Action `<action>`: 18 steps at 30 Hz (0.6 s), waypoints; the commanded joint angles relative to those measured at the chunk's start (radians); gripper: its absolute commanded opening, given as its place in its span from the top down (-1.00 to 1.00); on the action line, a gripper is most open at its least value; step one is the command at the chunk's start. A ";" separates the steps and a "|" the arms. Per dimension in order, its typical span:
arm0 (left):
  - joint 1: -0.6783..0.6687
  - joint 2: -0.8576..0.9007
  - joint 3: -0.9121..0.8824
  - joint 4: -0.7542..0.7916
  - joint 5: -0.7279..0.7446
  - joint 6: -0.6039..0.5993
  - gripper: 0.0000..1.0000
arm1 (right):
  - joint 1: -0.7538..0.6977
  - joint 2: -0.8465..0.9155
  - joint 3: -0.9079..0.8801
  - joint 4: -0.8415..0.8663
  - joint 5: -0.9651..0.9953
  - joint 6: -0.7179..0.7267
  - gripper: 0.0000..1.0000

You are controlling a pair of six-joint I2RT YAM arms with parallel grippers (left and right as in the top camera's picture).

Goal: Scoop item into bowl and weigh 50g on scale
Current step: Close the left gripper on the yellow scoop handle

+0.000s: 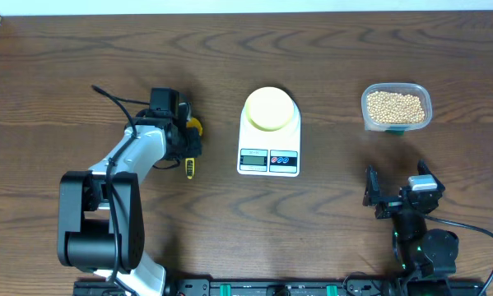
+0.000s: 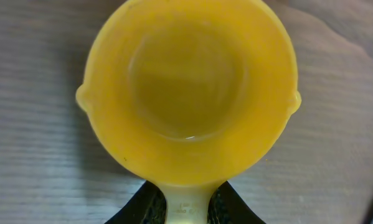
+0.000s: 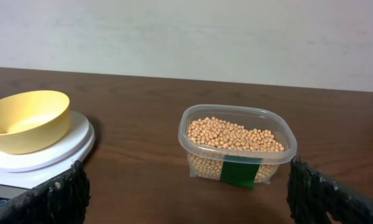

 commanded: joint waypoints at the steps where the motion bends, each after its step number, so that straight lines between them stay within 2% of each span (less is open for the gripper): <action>1: -0.001 0.019 -0.016 0.012 -0.062 -0.105 0.54 | -0.002 -0.006 -0.002 -0.003 0.001 -0.015 -0.99; 10: -0.001 0.019 -0.016 0.018 -0.062 -0.105 0.52 | -0.002 -0.006 -0.002 -0.003 0.001 -0.015 -0.98; 14: -0.001 0.019 -0.016 0.018 -0.061 -0.105 0.35 | -0.002 -0.006 -0.002 -0.004 0.001 -0.015 -0.99; 18: -0.001 0.019 -0.016 0.018 -0.061 -0.105 0.35 | -0.002 -0.006 -0.002 -0.003 0.001 -0.015 -0.98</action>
